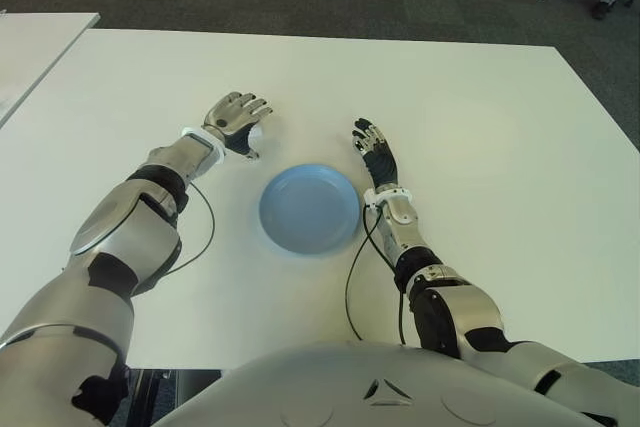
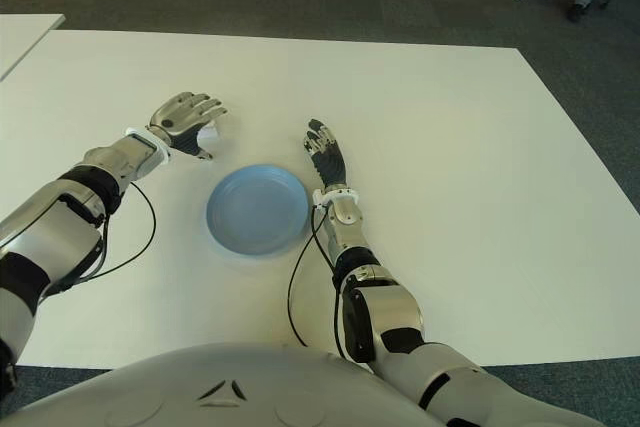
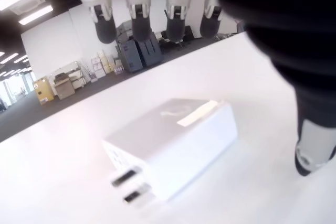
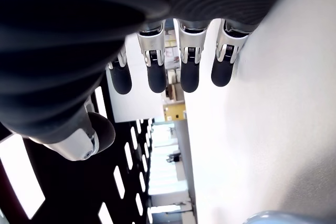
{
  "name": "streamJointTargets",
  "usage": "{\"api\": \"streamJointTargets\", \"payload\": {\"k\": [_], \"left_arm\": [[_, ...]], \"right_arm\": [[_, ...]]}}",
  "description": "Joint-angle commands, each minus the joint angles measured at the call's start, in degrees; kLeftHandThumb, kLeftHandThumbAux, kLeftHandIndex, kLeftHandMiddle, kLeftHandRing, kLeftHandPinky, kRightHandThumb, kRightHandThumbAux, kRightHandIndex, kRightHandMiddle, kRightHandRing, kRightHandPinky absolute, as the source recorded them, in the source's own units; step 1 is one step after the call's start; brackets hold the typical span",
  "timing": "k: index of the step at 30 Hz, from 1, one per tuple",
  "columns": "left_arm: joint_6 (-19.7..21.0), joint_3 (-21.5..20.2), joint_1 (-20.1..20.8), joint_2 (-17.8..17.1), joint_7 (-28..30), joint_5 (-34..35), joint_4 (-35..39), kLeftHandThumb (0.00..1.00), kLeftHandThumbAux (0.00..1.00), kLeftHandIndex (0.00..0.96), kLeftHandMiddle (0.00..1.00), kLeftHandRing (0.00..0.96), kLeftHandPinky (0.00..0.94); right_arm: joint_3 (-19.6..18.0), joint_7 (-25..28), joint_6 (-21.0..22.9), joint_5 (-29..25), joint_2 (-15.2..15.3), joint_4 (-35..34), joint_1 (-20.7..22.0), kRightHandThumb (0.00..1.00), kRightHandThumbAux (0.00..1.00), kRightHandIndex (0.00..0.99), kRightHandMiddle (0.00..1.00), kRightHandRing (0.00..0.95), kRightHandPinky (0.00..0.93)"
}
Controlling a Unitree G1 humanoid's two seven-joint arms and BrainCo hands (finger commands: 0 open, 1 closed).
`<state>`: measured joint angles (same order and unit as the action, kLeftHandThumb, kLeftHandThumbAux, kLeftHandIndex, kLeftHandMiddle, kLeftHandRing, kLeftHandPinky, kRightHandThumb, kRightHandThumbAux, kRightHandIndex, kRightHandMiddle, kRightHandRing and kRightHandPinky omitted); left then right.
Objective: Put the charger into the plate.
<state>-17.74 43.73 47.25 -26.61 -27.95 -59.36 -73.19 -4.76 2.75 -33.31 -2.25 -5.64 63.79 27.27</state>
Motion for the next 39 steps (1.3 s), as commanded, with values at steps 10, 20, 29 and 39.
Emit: {"api": "streamJointTargets", "payload": {"k": [10,20,29,39], "left_arm": [[-0.04,-1.03,-6.23,1.66,3.60,5.10,-2.86,0.000,0.561,0.000,0.000,0.000,0.000],[0.49,-4.37,-8.32,2.24,6.83,10.61,-3.90,0.022,0.563,0.000,0.000,0.000,0.008],[1.16,-6.49,-9.68,2.01,9.17,13.84,-3.71,0.003,0.574,0.000,0.000,0.000,0.025],[1.88,-9.18,-10.89,2.01,12.34,17.56,-3.71,0.000,0.577,0.000,0.000,0.007,0.069]], "right_arm": [[-0.07,-0.11,2.44,-0.18,-2.12,1.58,-3.67,0.029,0.582,0.147,0.144,0.115,0.138],[-0.02,1.42,2.29,-0.38,-1.66,0.74,-4.38,0.003,0.566,0.134,0.133,0.107,0.127],[-0.39,2.65,2.63,-0.77,-1.44,-0.09,-4.84,0.000,0.562,0.121,0.131,0.109,0.126],[-0.84,3.44,2.84,-0.96,-1.35,-0.45,-4.84,0.000,0.577,0.115,0.140,0.118,0.133]]}}
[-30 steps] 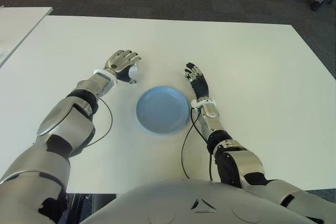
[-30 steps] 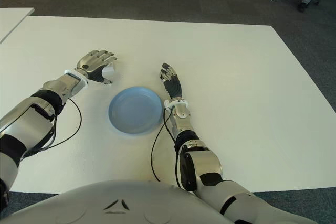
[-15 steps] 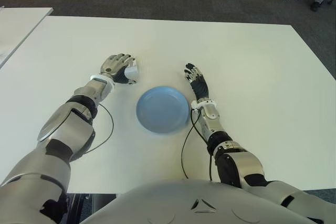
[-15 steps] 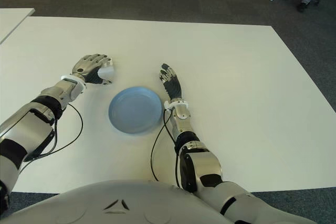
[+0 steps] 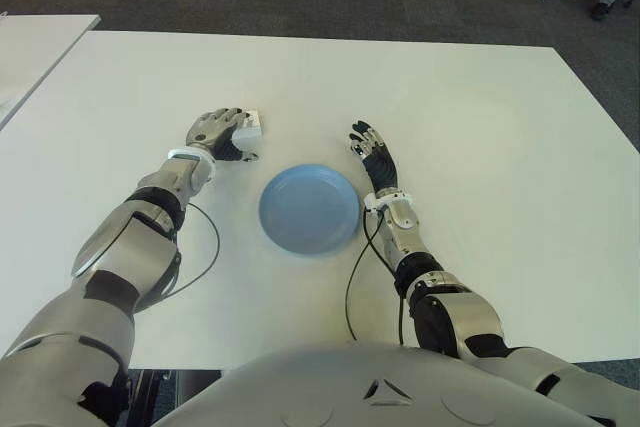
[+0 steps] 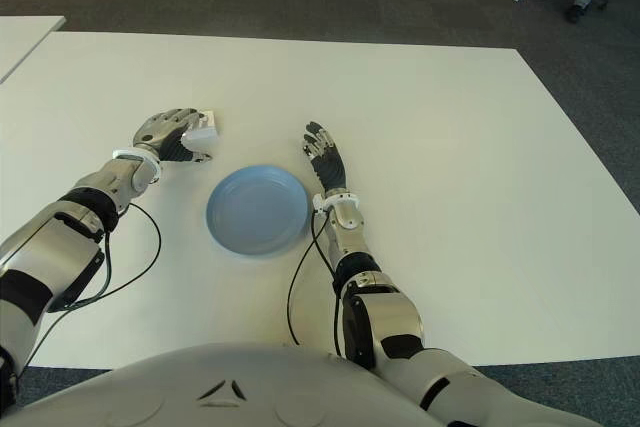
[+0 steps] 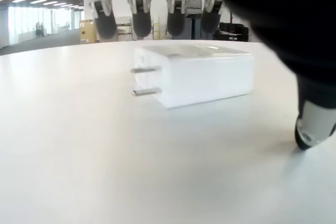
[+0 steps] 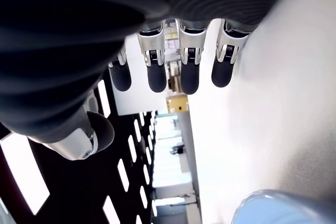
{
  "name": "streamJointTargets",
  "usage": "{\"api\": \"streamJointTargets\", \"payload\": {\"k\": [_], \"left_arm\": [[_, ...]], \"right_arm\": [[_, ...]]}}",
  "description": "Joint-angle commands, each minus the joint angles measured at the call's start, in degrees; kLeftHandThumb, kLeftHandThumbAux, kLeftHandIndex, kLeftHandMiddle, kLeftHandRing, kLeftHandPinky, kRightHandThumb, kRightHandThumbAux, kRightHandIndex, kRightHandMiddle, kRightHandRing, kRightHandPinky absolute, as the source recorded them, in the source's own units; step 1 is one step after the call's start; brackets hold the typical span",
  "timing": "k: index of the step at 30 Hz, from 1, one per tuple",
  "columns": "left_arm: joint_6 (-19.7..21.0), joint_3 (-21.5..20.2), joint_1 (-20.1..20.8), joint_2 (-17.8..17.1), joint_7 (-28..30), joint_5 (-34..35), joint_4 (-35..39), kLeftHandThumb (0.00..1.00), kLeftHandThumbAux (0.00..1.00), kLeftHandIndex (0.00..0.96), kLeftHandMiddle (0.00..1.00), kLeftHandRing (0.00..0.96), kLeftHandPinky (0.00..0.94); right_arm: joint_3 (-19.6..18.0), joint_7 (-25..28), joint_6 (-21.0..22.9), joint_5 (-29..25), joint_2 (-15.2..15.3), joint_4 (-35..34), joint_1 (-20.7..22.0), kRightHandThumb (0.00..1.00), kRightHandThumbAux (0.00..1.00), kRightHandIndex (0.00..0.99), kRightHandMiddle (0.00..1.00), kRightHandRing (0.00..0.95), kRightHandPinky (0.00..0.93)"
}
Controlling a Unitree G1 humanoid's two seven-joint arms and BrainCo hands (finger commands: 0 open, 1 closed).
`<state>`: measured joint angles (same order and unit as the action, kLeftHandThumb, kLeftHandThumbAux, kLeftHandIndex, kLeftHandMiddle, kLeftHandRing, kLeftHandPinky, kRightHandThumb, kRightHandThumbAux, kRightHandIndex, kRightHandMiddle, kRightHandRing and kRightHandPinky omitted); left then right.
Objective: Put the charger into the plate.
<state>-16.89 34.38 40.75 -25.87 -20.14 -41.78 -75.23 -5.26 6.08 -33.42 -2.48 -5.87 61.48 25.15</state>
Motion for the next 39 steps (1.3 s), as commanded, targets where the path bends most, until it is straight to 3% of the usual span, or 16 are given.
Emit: {"api": "streamJointTargets", "payload": {"k": [1,20,29,34,39], "left_arm": [[1.08,-0.03,-4.56,1.26,4.95,0.35,-1.67,0.000,0.574,0.000,0.000,0.009,0.073],[-0.18,1.29,-6.73,-0.11,6.38,-0.07,-0.76,0.000,0.536,0.000,0.009,0.021,0.078],[-4.52,8.82,-8.06,-3.70,1.39,-6.34,1.51,0.000,0.559,0.000,0.028,0.023,0.038],[-4.70,13.83,-7.49,-5.71,-3.11,-11.17,2.48,0.000,0.577,0.000,0.037,0.016,0.021],[-1.93,19.93,-6.17,-8.26,-8.18,-17.80,4.22,0.000,0.585,0.000,0.033,0.004,0.004]], "right_arm": [[-0.35,0.18,2.95,-0.74,-1.12,1.82,-2.72,0.000,0.577,0.115,0.141,0.120,0.135],[-0.77,1.03,2.56,-1.13,-1.49,1.66,-2.77,0.000,0.566,0.124,0.194,0.166,0.168],[-0.51,1.10,2.08,-0.98,-1.70,1.32,-2.89,0.000,0.559,0.130,0.248,0.203,0.161],[-0.46,1.45,2.80,-1.09,-1.73,1.04,-2.87,0.000,0.554,0.117,0.265,0.215,0.153],[-0.55,2.04,3.41,-1.33,-1.71,0.80,-2.84,0.000,0.549,0.104,0.275,0.225,0.141]]}}
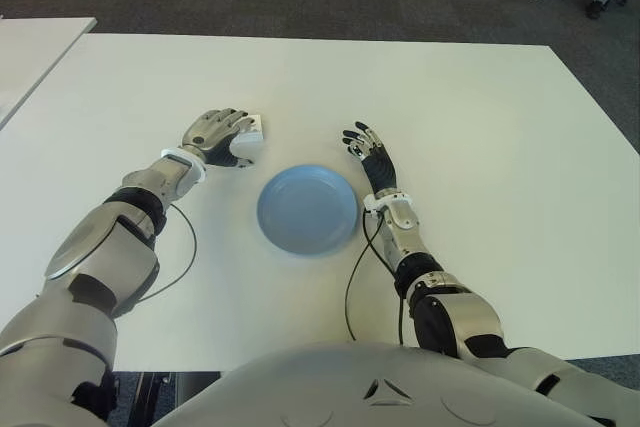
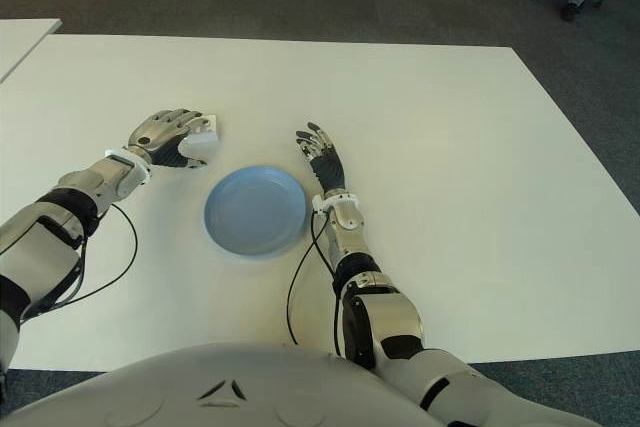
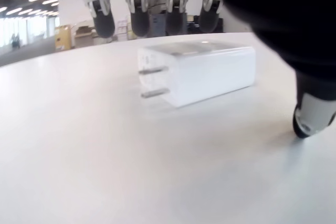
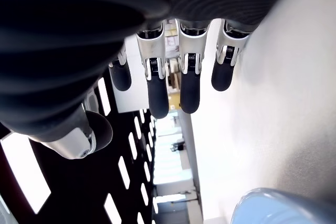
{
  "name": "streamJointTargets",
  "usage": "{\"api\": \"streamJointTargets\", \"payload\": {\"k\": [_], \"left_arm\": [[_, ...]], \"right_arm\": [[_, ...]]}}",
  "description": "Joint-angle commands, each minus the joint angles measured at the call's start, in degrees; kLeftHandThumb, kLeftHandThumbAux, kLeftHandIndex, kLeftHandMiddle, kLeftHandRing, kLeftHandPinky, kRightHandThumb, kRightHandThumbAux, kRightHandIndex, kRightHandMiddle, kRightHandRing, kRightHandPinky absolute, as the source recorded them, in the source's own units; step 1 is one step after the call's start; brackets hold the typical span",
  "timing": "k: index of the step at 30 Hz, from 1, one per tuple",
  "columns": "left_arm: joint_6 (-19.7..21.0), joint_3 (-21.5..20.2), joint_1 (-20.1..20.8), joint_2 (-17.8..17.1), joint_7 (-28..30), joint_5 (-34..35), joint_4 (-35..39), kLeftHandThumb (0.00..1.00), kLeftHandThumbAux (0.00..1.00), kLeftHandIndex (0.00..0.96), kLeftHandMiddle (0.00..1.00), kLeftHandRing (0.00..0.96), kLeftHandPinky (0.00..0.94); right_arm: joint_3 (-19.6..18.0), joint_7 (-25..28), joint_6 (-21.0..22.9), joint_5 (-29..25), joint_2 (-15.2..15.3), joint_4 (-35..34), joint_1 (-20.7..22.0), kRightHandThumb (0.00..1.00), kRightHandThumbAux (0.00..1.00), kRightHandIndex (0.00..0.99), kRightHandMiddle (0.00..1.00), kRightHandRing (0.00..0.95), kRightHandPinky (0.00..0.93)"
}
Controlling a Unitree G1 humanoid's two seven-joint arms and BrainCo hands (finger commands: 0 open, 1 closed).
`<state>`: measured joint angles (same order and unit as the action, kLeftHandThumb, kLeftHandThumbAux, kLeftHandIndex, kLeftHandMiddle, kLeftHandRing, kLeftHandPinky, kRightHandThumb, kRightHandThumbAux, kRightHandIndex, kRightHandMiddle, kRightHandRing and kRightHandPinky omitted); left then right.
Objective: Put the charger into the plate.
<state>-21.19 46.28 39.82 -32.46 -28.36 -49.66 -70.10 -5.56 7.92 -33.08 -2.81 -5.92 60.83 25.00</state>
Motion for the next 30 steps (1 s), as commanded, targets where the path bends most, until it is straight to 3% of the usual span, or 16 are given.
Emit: {"api": "streamJointTargets", "payload": {"k": [1,7,12,22,30], "left_arm": [[3.50,9.51,-4.75,-2.72,-0.27,-11.83,0.23,0.000,0.580,0.000,0.027,0.002,0.002],[9.53,14.40,-3.61,-4.69,2.28,-17.71,3.42,0.000,0.545,0.000,0.006,0.000,0.000],[11.78,16.53,-3.33,-6.12,4.12,-20.32,5.60,0.000,0.513,0.000,0.000,0.000,0.000],[10.76,16.53,-3.29,-12.60,2.85,-23.01,13.55,0.000,0.475,0.000,0.017,0.003,0.023],[11.11,14.50,-4.89,-18.36,11.76,-24.63,25.94,0.000,0.463,0.000,0.024,0.017,0.038]], "right_arm": [[-0.26,0.22,3.19,-1.00,-1.67,1.41,-2.65,0.000,0.547,0.101,0.279,0.228,0.140],[-0.23,0.02,3.69,-0.90,-1.73,1.21,-2.55,0.000,0.545,0.093,0.300,0.239,0.119],[-0.06,-0.49,3.76,-0.59,-1.81,1.05,-2.53,0.000,0.543,0.098,0.323,0.250,0.098],[0.02,-0.28,3.59,-0.62,-1.74,1.32,-2.49,0.000,0.540,0.107,0.354,0.276,0.117],[-0.36,0.62,3.78,-1.34,-1.68,1.45,-2.35,0.000,0.543,0.109,0.368,0.293,0.136]]}}
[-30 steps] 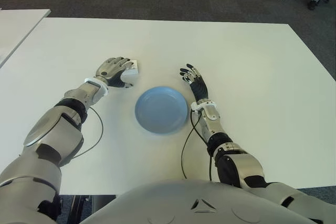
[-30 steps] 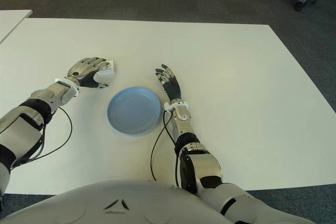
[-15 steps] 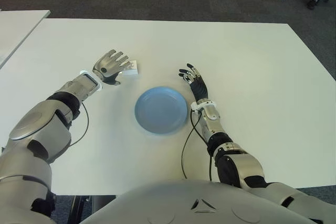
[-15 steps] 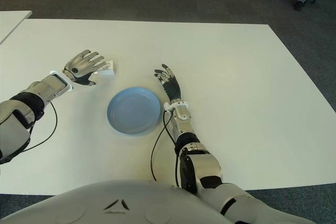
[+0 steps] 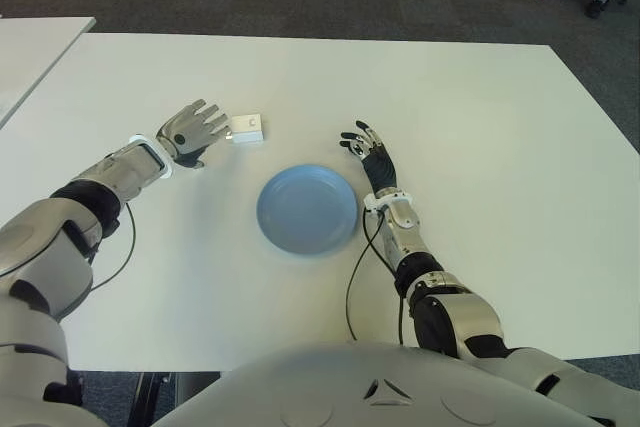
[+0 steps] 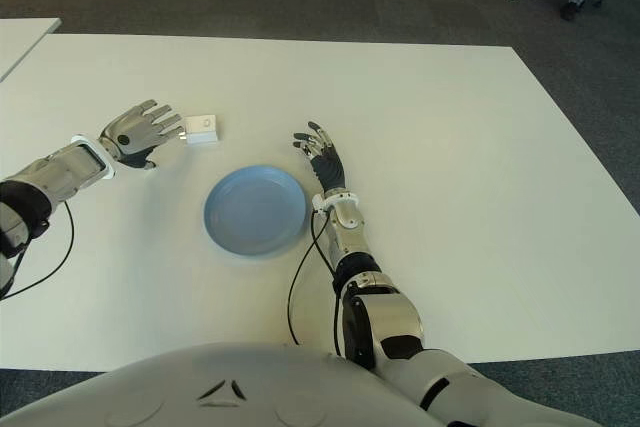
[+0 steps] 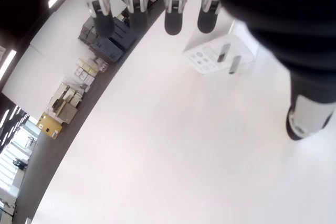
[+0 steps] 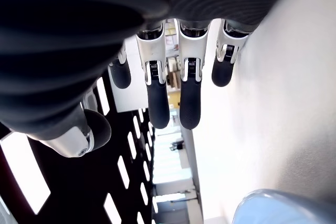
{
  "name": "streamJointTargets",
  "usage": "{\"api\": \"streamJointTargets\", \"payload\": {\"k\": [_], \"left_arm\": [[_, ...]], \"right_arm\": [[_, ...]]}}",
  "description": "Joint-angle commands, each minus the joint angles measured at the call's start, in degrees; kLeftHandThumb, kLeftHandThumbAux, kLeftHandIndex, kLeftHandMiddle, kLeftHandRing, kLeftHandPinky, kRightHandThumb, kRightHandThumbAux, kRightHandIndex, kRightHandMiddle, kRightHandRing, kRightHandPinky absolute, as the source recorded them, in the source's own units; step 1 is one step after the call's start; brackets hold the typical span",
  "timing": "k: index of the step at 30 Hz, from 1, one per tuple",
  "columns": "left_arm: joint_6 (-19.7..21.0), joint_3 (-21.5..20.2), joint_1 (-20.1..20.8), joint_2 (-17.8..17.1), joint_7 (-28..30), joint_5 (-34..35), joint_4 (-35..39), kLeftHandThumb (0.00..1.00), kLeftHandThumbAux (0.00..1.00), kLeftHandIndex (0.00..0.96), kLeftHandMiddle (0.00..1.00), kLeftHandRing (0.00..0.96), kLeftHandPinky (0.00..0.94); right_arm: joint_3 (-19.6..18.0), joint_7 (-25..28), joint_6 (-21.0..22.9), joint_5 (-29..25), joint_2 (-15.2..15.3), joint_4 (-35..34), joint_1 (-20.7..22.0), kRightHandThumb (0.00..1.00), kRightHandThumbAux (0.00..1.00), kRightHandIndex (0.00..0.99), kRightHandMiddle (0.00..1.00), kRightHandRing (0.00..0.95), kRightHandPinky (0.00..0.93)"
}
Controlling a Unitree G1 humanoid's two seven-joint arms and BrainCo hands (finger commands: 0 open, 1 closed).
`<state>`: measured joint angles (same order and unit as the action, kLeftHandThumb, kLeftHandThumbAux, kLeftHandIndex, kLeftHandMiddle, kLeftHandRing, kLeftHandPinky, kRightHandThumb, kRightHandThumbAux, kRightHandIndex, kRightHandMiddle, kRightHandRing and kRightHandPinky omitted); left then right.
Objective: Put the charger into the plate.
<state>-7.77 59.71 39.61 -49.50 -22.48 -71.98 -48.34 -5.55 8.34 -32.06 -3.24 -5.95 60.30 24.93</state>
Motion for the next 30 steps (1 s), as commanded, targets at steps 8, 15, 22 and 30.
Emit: {"api": "streamJointTargets", "payload": {"k": [8,15,22,30], "left_arm": [[-1.61,-2.14,-7.51,-3.89,8.97,-3.32,10.95,0.000,0.457,0.000,0.128,0.130,0.144],[-3.99,-4.83,-9.18,-5.29,10.11,-3.06,14.79,0.000,0.462,0.000,0.191,0.204,0.224],[-5.25,-8.28,-11.72,-5.83,12.20,-1.57,17.60,0.000,0.456,0.000,0.204,0.213,0.200],[-6.08,-11.99,-13.09,-5.42,12.13,-0.48,18.10,0.000,0.456,0.000,0.140,0.138,0.130]], "right_arm": [[-0.63,0.51,2.70,-1.42,-1.58,2.10,-2.20,0.000,0.543,0.107,0.375,0.303,0.141],[-0.84,0.74,2.61,-1.66,-1.45,2.00,-2.23,0.000,0.545,0.102,0.379,0.312,0.142],[-0.74,0.69,2.48,-1.58,-1.29,1.84,-2.33,0.000,0.549,0.112,0.382,0.316,0.147],[-0.69,0.66,2.45,-1.57,-1.14,1.71,-2.43,0.000,0.549,0.120,0.383,0.313,0.144]]}}
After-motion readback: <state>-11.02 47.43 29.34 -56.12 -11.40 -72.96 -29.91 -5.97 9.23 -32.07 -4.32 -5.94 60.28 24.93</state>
